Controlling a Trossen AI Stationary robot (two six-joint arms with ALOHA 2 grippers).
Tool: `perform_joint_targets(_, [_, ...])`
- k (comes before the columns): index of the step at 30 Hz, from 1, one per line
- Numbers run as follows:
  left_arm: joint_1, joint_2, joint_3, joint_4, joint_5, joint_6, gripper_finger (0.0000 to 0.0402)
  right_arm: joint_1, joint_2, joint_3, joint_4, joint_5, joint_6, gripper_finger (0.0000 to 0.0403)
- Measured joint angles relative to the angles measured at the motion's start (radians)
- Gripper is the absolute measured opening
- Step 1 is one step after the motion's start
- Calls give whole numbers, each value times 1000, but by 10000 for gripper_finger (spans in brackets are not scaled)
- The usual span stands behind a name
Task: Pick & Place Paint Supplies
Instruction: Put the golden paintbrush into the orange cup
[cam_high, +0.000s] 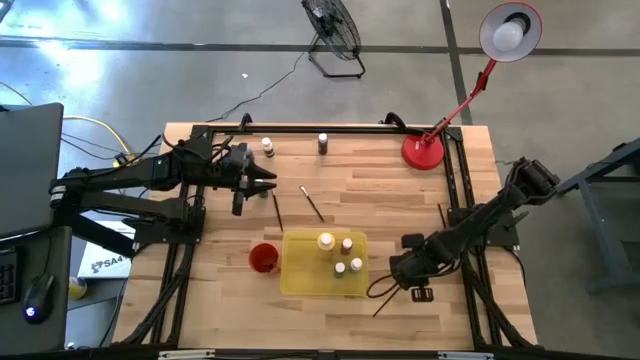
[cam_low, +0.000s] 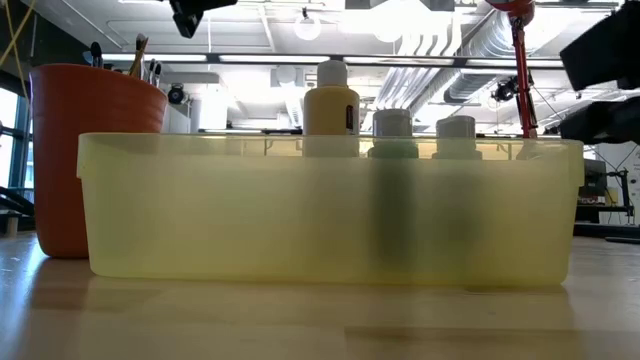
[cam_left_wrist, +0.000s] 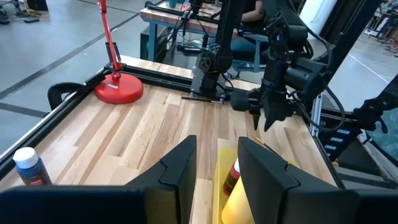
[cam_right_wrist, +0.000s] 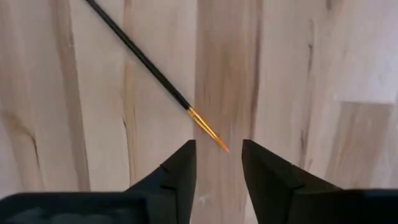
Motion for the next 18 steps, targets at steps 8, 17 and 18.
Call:
perform_joint_targets(8, [0,0,0,0,0,-1,115,41,84,-1,54,14,-12,122])
perform_joint_targets(17, [0,0,0,0,-16,-2,115,92,184,4,89,53,-11,124])
perform_joint_targets(18, [0,0,0,0,-16,-2,115,94,194,4,90,50,-11,124])
